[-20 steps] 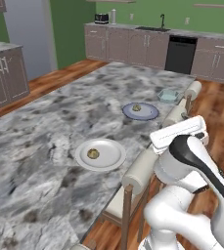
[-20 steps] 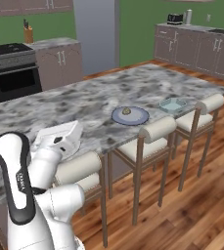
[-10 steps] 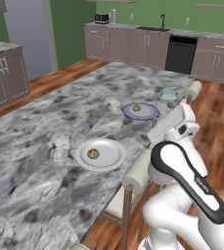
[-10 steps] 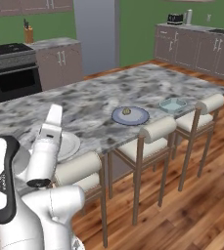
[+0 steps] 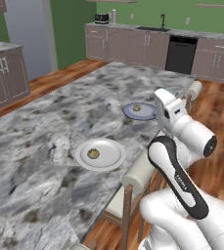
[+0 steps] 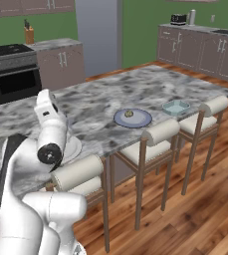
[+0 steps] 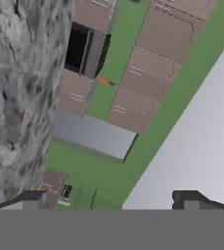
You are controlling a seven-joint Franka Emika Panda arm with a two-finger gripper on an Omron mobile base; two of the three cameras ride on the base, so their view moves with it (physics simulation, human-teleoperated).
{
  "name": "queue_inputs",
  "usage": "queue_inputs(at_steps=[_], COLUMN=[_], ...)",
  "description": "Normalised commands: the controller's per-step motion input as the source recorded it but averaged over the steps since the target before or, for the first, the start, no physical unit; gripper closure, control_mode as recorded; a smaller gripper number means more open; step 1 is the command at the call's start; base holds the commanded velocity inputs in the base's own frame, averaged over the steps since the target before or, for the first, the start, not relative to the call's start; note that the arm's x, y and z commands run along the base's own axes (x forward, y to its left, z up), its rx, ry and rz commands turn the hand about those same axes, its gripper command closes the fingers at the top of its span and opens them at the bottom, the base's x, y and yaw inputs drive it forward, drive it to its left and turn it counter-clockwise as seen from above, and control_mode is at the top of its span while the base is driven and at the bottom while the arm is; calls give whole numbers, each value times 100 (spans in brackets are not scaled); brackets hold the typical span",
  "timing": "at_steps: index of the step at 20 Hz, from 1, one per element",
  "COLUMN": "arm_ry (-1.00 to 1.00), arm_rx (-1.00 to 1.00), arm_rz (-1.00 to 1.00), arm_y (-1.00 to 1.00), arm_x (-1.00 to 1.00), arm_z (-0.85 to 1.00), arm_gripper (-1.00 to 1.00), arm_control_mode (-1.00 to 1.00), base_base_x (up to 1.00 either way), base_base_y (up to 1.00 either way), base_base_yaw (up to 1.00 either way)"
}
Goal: Place two dumplings into each of the tupperware containers and then place the containers in the fridge.
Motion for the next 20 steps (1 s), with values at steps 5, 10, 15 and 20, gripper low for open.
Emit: queue_inputs(at_steps=[5,10,15,20], arm_ry=[72,88,57,7], arm_rx=[-70,-36,-34,-18], arm_rz=[5,7,15,18], arm_y=[55,68,40,11], arm_x=[10,23,11,0], arm_z=[0,-5,-53,-95], arm_gripper=[-100,-100,-100,-100], arm_control_mode=[-100,-100,-100,-100], base_base_x=[0,0,0,0], base_base_y=[0,0,0,0], base_base_yaw=[0,0,0,0])
